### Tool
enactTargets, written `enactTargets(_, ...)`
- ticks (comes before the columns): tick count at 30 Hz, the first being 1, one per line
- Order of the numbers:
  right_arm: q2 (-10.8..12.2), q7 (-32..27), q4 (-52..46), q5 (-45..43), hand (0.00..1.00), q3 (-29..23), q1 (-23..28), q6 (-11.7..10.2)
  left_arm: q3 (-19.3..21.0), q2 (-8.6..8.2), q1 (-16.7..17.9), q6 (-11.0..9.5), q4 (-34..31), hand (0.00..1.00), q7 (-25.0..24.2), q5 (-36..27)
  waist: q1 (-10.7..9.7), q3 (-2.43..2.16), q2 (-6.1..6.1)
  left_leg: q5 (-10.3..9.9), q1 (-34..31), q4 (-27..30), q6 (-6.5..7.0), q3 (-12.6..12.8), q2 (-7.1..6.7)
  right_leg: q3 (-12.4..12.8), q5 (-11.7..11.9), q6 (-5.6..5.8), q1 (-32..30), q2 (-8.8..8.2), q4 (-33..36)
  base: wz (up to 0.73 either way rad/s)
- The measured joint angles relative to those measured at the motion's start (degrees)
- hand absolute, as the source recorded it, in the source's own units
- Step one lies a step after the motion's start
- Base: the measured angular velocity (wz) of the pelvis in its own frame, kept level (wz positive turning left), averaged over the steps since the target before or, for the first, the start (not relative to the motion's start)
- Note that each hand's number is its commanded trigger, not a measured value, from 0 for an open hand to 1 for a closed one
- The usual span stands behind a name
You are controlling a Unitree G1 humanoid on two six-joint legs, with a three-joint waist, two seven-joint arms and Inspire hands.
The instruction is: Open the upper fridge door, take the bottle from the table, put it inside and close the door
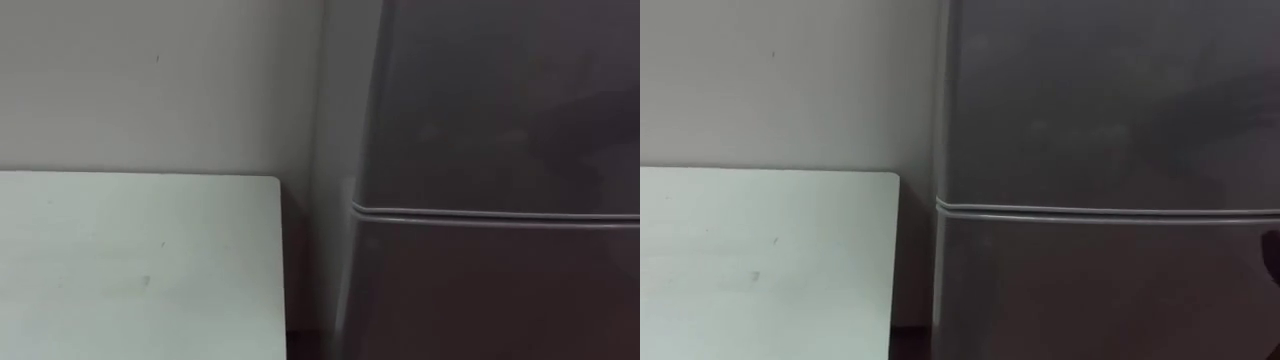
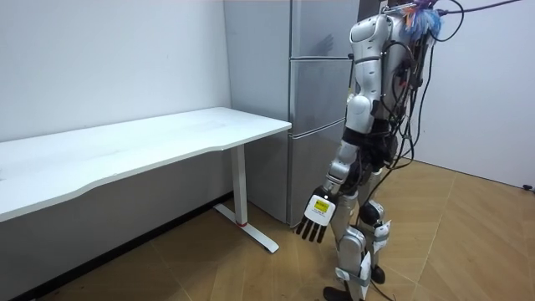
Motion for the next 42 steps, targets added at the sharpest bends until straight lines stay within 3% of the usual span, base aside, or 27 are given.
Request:
enactTargets(7,0.5,-2.0,4.6,8.8,0.0,0.0,3.4,-0.1,-0.7,-0.12,0.4,0.3,-2.1,0.0,1.7,-0.3,0.0,0.17,0.31,0.0,-0.1,0.0,0.0,-0.5,-0.02,-0.3,0.0,0.0,0.1,0.0,0.0,0.02)
enactTargets(10,1.4,-4.0,7.6,14.4,0.0,0.0,4.9,-0.3,-1.2,-0.27,0.8,1.5,-3.0,0.0,2.3,-0.3,0.0,0.25,0.69,0.0,-0.2,-0.1,0.02,-0.5,-0.02,-0.2,0.0,0.01,0.1,0.0,0.0,0.0)
enactTargets(16,4.8,-5.7,18.8,21.7,0.0,0.0,4.9,0.7,-1.1,-1.77,1.0,3.9,-4.4,0.0,2.5,-0.2,-0.7,0.29,2.27,-0.1,-0.7,0.0,0.15,-0.6,-0.19,-0.3,0.0,0.02,-0.3,-0.19,0.0,0.01)
enactTargets(19,7.1,-7.0,25.0,22.4,0.0,1.8,5.0,0.9,-1.2,-2.29,1.2,4.2,-5.2,0.0,2.5,-0.2,-0.6,-0.12,3.07,-0.1,-0.6,0.0,0.13,-0.6,-0.17,-0.2,-0.1,0.1,-0.3,-0.11,0.0,0.0)
enactTargets(24,9.4,-7.3,30.9,26.0,0.0,5.2,5.9,1.0,-1.3,-2.38,1.2,4.2,-5.3,0.0,2.5,-0.3,-0.6,-0.13,2.83,-0.1,-0.2,0.0,0.13,-0.6,-0.25,-0.2,-0.1,0.22,0.2,-0.17,-0.1,0.0)
enactTargets(28,10.0,-6.5,37.7,25.5,0.0,9.0,7.1,0.9,-1.3,-2.37,1.1,4.2,-5.4,0.0,2.5,-0.2,-0.3,-0.05,2.81,-0.1,-0.2,0.0,0.15,-0.5,-0.34,0.0,-0.2,0.3,0.2,-0.25,-0.3,0.0)
enactTargets(33,10.0,-5.7,44.8,25.5,0.0,11.0,7.3,0.9,-2.8,-2.5,0.7,4.2,-5.4,0.0,2.4,-0.9,0.2,0.08,3.8,-0.1,-0.2,0.0,0.15,-0.4,-0.43,0.0,-0.4,0.34,0.2,-0.34,-0.3,0.0)
enactTargets(37,10.1,-4.5,48.6,24.2,0.0,12.5,7.3,0.8,-2.9,-2.53,0.6,4.2,-5.4,0.0,2.0,-1.1,0.6,0.13,3.89,-0.1,-0.1,0.0,0.14,-0.4,-0.44,0.0,-0.7,0.31,0.2,-0.36,-0.2,0.0)
enactTargets(42,10.2,0.3,55.5,20.4,0.0,16.6,7.4,0.7,-3.5,-2.54,0.5,3.3,-5.1,0.0,1.2,-1.4,0.8,0.18,3.85,-0.1,-0.1,0.1,0.14,-0.4,-0.69,0.1,-1.1,0.53,0.4,-0.58,-0.3,0.0)
